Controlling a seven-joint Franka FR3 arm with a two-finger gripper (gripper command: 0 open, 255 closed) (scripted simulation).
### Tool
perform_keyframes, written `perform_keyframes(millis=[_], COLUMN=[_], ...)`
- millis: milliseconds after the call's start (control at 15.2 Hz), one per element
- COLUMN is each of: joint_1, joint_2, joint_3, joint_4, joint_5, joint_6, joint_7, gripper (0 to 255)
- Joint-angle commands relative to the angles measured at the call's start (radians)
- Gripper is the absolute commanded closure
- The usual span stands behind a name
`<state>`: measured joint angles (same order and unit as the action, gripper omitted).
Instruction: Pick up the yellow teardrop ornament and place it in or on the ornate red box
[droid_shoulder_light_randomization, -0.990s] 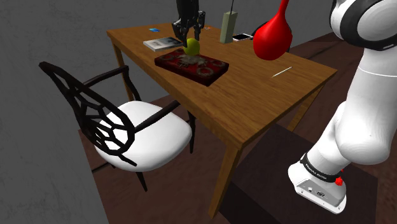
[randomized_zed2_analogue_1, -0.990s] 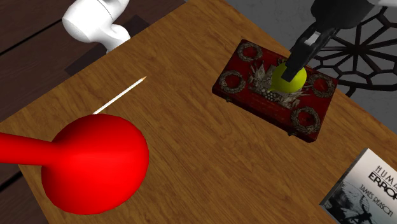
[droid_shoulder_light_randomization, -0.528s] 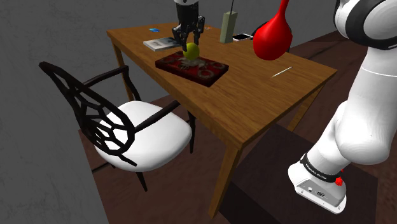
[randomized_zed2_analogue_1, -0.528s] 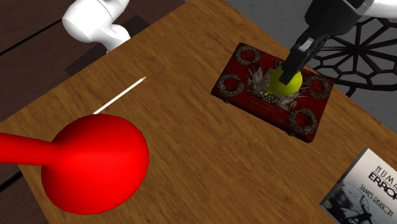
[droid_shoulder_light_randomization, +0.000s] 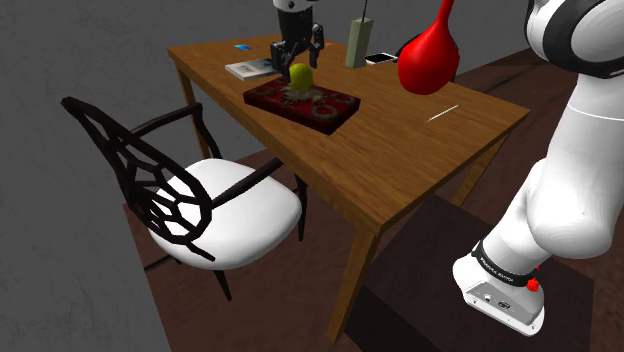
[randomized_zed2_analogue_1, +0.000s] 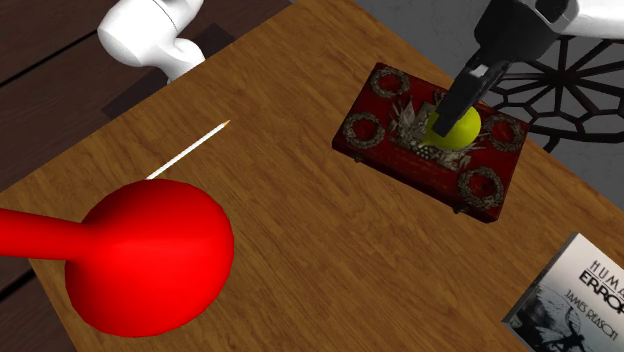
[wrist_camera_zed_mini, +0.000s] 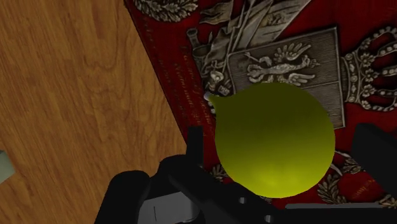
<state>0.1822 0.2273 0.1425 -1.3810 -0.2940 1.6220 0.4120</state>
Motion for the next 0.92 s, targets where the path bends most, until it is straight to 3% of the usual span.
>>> perform_keyframes(millis=[0,330,858], joint_1=[0.000,0.028,0.028], joint_2=[0.000,0.051,0.051], joint_3=[0.000,0.009,0.009], joint_4=[-0.001,0.200,0.200], joint_5=[0.000,-0.011,-0.011], joint_6=[0.000,-0.153,-0.153], joint_7=[0.000,-0.011,-0.011], gripper=[0,0,0])
